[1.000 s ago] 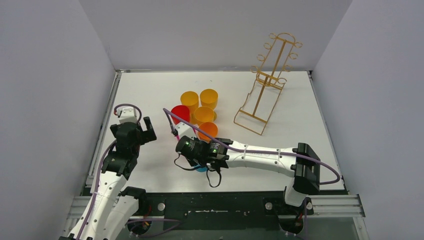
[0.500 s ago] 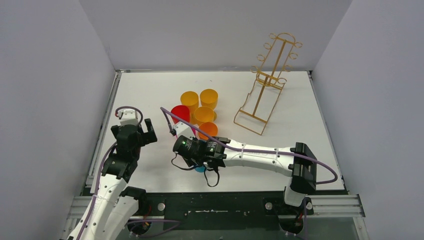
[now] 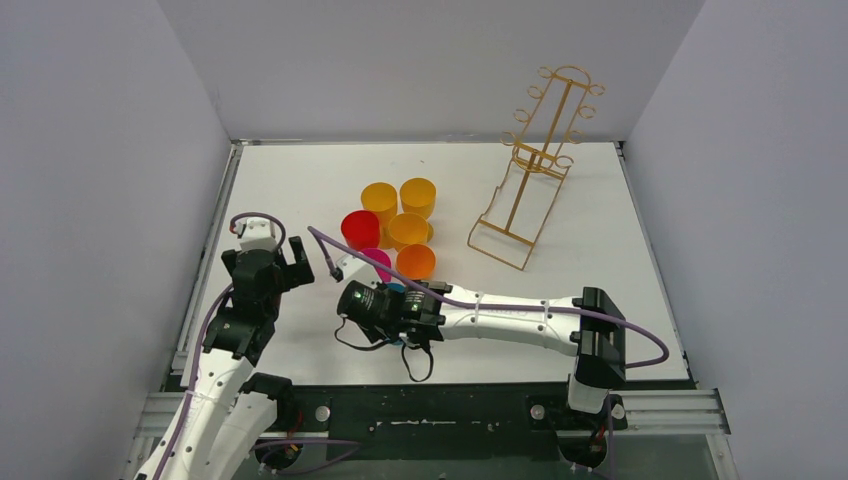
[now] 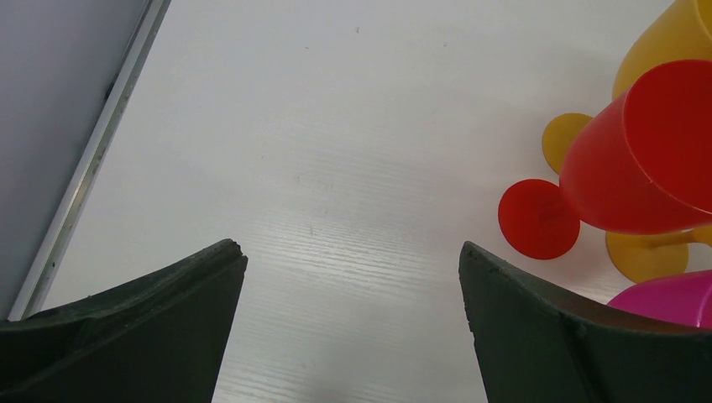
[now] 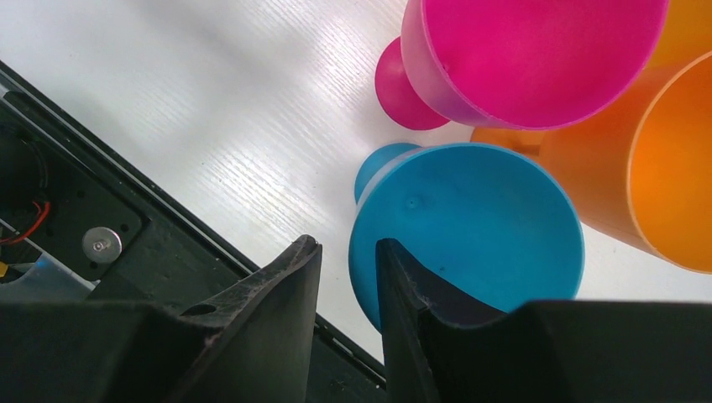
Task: Take the wine glass off the wine glass rack
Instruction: Place the wine glass at the center of the board, then reset both arms
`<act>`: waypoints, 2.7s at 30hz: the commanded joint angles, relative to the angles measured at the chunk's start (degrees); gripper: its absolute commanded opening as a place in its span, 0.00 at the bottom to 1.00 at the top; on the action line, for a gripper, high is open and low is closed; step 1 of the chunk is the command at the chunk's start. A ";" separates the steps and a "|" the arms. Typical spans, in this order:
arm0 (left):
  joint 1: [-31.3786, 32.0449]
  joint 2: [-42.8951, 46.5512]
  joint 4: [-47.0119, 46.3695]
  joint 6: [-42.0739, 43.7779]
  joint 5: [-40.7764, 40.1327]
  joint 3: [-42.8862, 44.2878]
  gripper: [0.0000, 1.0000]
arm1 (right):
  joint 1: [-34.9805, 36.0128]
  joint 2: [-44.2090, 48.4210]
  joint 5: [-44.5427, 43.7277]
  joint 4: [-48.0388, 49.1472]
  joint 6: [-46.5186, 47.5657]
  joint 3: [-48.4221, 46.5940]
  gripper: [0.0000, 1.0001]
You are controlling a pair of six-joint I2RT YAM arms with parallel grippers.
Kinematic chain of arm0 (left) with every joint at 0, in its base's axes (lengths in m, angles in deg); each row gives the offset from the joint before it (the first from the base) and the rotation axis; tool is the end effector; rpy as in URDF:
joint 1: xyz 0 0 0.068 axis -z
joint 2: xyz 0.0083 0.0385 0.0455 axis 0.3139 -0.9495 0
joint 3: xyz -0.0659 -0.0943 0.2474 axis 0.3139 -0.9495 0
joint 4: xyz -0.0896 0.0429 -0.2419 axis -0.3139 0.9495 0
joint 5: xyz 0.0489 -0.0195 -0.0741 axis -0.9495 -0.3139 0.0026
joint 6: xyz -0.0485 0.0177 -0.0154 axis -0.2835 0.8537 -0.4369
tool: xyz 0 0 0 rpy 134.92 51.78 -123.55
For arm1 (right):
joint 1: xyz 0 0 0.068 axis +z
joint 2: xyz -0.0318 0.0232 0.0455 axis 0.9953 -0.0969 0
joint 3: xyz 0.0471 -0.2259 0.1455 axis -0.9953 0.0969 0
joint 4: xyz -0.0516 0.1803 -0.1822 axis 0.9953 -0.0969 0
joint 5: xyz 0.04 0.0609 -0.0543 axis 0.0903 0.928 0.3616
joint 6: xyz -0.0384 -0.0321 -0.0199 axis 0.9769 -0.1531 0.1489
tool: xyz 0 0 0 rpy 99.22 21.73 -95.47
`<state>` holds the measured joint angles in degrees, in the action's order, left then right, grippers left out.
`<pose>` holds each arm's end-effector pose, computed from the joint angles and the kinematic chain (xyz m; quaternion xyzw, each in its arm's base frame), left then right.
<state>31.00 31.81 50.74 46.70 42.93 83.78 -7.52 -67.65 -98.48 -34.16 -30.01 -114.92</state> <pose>0.1562 -0.0219 0.2693 -0.1100 0.8290 0.0279 0.5477 0.0973 0.3715 0.2880 -0.3384 0.8826 0.1455 0.2921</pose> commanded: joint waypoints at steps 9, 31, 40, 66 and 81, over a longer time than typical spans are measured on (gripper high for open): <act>0.30 0.40 -3.16 0.79 0.17 -0.17 0.97 | 0.26 -0.70 -4.86 -3.18 -0.80 -4.71 0.23; 0.39 0.03 -3.46 1.04 0.69 -0.37 0.97 | 0.70 -1.04 -4.50 -4.32 -0.15 -4.60 0.11; 0.39 0.18 -3.49 1.05 0.60 -0.41 0.97 | 0.68 1.94 -3.75 -1.02 -0.01 -4.31 0.24; 0.41 -0.04 -3.38 2.10 5.15 0.86 0.97 | -8.00 34.22 -16.91 18.53 3.50 13.92 0.84; -0.07 -10.72 17.83 -6.39 -0.85 24.62 0.97 | -38.69 46.39 -14.76 0.62 -0.45 25.00 1.00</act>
<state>31.05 21.30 61.32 43.77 46.49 103.98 -40.89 -23.42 -108.08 -29.53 -29.18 -91.14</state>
